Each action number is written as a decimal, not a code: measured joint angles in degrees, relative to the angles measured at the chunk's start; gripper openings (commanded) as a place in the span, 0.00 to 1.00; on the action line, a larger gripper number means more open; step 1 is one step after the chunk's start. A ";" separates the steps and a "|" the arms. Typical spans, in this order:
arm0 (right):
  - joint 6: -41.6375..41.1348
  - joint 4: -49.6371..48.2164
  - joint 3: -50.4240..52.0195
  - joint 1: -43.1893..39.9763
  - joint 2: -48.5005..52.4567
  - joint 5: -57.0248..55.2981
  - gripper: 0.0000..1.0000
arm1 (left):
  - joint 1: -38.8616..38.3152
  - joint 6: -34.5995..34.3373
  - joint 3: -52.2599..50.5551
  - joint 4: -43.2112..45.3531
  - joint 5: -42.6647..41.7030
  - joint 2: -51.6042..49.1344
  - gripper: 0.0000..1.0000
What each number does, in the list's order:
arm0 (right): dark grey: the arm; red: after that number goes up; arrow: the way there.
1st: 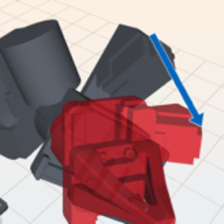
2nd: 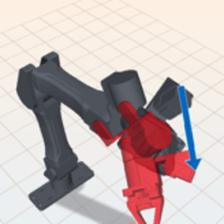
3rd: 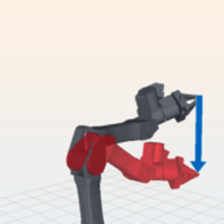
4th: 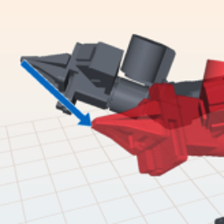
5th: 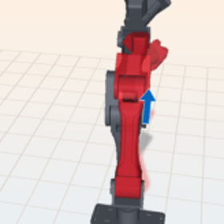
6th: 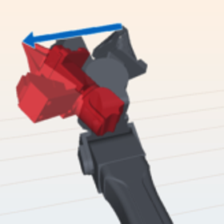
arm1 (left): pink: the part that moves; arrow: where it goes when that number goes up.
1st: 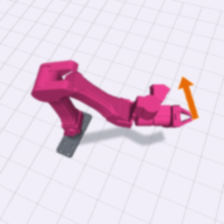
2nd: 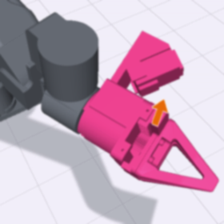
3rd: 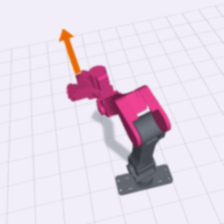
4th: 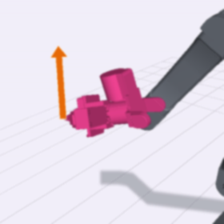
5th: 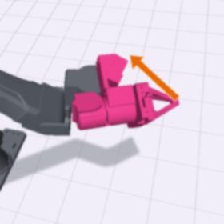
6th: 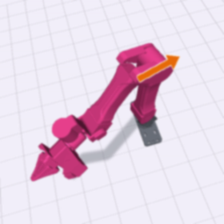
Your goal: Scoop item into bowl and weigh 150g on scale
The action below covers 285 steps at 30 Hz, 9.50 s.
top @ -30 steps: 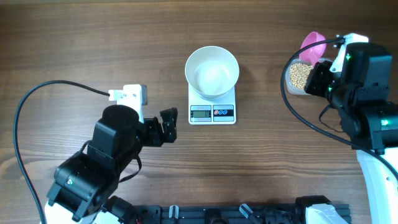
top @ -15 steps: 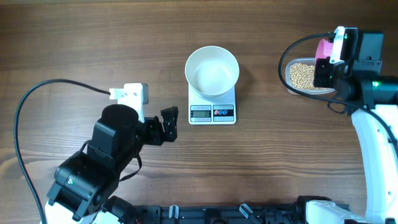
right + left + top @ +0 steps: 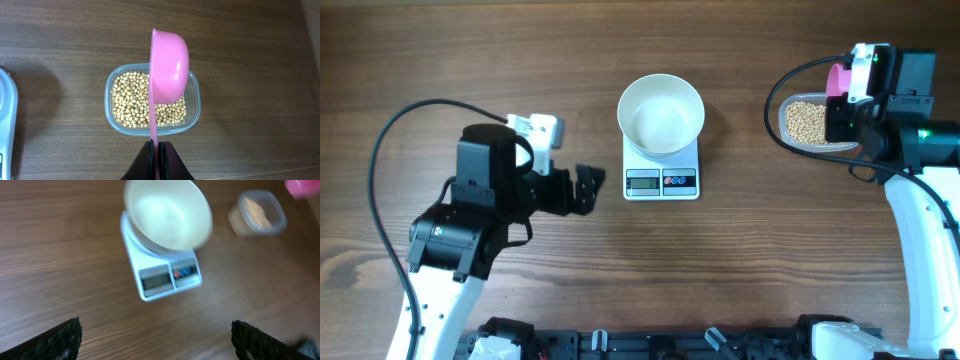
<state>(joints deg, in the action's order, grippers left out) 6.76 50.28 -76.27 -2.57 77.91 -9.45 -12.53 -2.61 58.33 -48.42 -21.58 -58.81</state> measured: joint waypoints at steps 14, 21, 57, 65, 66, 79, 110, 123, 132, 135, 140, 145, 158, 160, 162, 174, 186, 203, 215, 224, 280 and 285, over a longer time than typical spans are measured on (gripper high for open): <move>0.00 -0.02 0.00 0.00 0.00 0.02 0.04 | -8.55 4.15 0.00 1.70 2.12 -2.12 1.00; 0.00 0.00 0.00 0.00 0.00 0.02 0.04 | -11.43 1.57 0.00 3.48 3.63 -2.12 1.00; 0.00 0.28 0.00 0.00 0.00 0.02 0.04 | -12.61 -2.47 0.00 3.67 7.43 -2.12 1.00; 0.00 0.28 0.00 0.00 0.00 0.00 0.04 | -17.68 -2.67 0.00 3.67 11.85 -2.12 1.00; 0.00 0.28 0.00 0.00 0.00 0.02 0.04 | -18.23 -2.67 0.00 3.67 12.37 -2.12 1.00; 0.00 0.50 0.00 0.00 0.00 0.02 0.04 | -18.49 -6.23 0.00 5.07 18.36 -3.23 1.00; 0.04 -0.92 0.00 -7.78 3.17 3.93 0.04 | -18.49 -6.34 0.00 6.23 17.86 -3.23 1.00; 0.83 -0.92 0.00 -7.78 11.54 4.55 0.04 | -18.49 -6.34 0.00 6.23 17.86 -3.23 1.00; 1.51 -0.17 0.00 -7.78 14.88 5.14 0.04 | -18.49 -6.34 0.00 6.23 17.84 -3.23 1.00; 1.55 0.37 0.00 -7.78 14.88 6.69 0.04 | -18.49 -6.34 0.00 6.23 17.84 -3.23 1.00; 2.51 1.97 0.00 -7.78 14.88 8.68 0.04 | -18.49 -6.34 0.00 6.23 17.84 -3.23 1.00; 2.71 2.47 0.00 -7.78 14.97 11.08 0.04 | -18.49 -6.34 0.00 6.23 17.84 -3.23 1.00; 2.82 2.86 0.00 -7.78 16.63 14.60 0.04 | -18.49 -6.34 0.00 6.23 17.86 -3.23 1.00; 2.80 2.86 0.00 -7.78 16.65 15.15 0.04 | -18.49 -6.34 0.00 6.23 17.84 -3.23 1.00; 2.82 2.86 0.00 -7.78 16.72 16.13 0.04 | -18.49 -6.34 0.00 6.25 17.84 -3.23 1.00; 2.01 3.13 0.00 -9.38 18.43 22.16 0.04 | -18.49 -6.34 0.00 6.25 17.84 -3.23 1.00; 0.79 5.46 0.00 -17.53 19.04 31.85 0.04 | -18.49 -6.34 0.00 6.25 17.86 -3.23 1.00; -5.25 4.68 0.09 -18.05 19.30 34.21 0.04 | -18.49 -6.34 0.00 6.25 17.86 -3.23 1.00; -8.04 3.54 1.44 -21.99 19.30 39.50 0.04 | -18.49 -6.34 0.00 6.25 17.86 -3.23 1.00; -8.28 0.13 6.80 -24.15 19.30 46.66 0.04 | -18.49 -6.34 0.00 6.25 17.84 -3.23 1.00; -2.32 7.61 7.28 -38.32 19.39 69.16 0.04 | -18.49 -6.34 0.00 6.25 17.84 -3.23 1.00; 0.72 8.92 7.28 -38.32 19.39 75.06 0.04 | -18.49 -6.34 0.00 6.25 17.84 -3.23 1.00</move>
<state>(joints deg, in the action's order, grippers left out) 7.49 59.20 -68.99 -40.88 97.30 65.60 -31.03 -8.95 58.33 -42.17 -3.75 -62.04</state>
